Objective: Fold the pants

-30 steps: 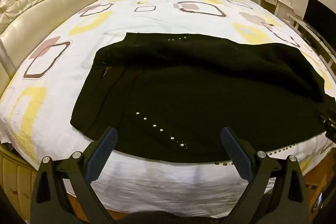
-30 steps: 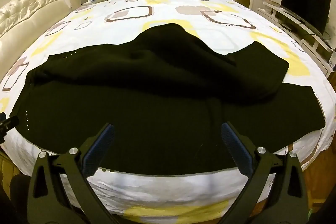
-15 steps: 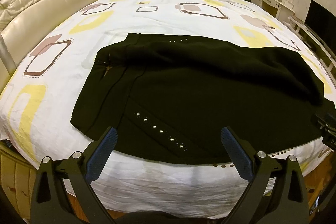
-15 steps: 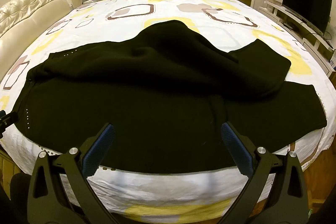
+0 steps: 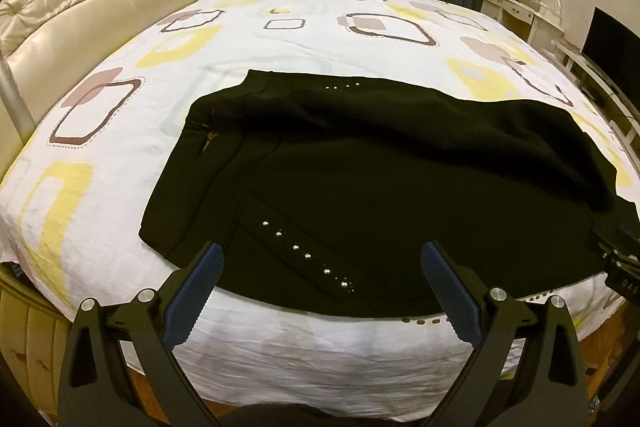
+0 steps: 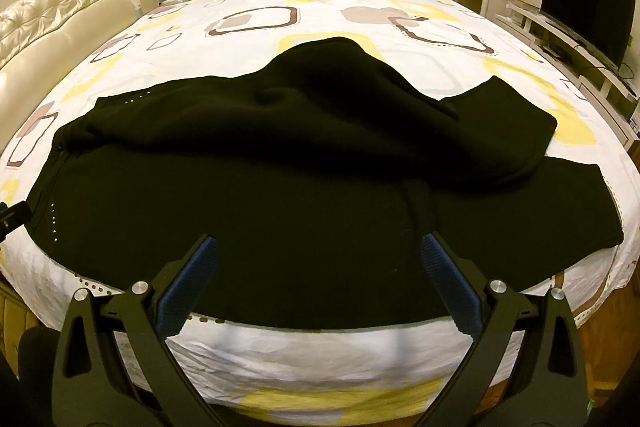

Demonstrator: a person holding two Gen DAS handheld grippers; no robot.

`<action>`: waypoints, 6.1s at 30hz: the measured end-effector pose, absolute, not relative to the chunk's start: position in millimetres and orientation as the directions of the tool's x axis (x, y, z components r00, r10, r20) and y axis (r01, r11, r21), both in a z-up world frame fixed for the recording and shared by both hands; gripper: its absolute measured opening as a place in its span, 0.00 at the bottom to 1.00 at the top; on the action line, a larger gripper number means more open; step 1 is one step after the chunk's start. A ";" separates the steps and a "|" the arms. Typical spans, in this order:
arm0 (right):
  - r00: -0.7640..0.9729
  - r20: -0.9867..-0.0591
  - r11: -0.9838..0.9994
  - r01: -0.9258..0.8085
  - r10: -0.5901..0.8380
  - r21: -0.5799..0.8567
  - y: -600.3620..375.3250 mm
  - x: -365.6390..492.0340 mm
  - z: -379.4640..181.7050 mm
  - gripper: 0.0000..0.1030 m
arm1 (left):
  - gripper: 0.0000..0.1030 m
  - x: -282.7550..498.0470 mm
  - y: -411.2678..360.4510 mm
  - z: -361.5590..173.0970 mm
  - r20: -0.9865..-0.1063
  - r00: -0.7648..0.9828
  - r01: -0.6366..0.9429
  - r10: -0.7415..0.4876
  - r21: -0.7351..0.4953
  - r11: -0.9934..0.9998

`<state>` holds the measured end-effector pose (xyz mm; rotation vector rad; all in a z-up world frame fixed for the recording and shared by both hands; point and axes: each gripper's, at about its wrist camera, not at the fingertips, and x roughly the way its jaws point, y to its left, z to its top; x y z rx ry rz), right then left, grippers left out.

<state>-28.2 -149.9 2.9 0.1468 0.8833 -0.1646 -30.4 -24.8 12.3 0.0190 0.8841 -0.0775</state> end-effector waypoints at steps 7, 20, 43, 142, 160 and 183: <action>0.620 -0.781 0.978 0.198 -0.080 0.058 -148.8 -28.2 1.0 0.98 | 0.96 -30.0 -26.2 11.9 -0.774 0.631 0.079 -0.057 -0.010 0.997; 0.616 -0.784 0.979 0.196 -0.077 0.058 -150.6 -28.5 -2.3 0.98 | 0.96 -29.8 -25.7 11.6 -0.771 0.635 0.078 -0.053 -0.004 0.997; 0.607 -0.793 0.974 0.142 0.057 0.178 -170.4 -20.5 5.5 0.98 | 0.96 -19.4 -22.3 10.0 -0.783 0.607 0.112 -0.138 -0.088 0.990; 0.430 -0.831 0.888 -0.432 0.354 0.155 -62.0 1.6 2.0 0.37 | 0.46 54.9 165.0 -12.4 -0.674 0.370 0.211 -0.640 -0.610 0.764; 0.523 -0.600 0.665 0.081 0.606 0.743 -172.6 -26.6 -12.1 0.59 | 0.68 28.8 177.8 -31.6 -0.568 0.450 -0.064 -0.689 -0.790 0.609; 0.657 -0.745 0.644 0.521 0.118 0.561 -375.2 69.6 44.0 0.59 | 0.68 15.5 163.2 -11.6 -0.720 0.469 -0.131 -0.512 -0.630 0.766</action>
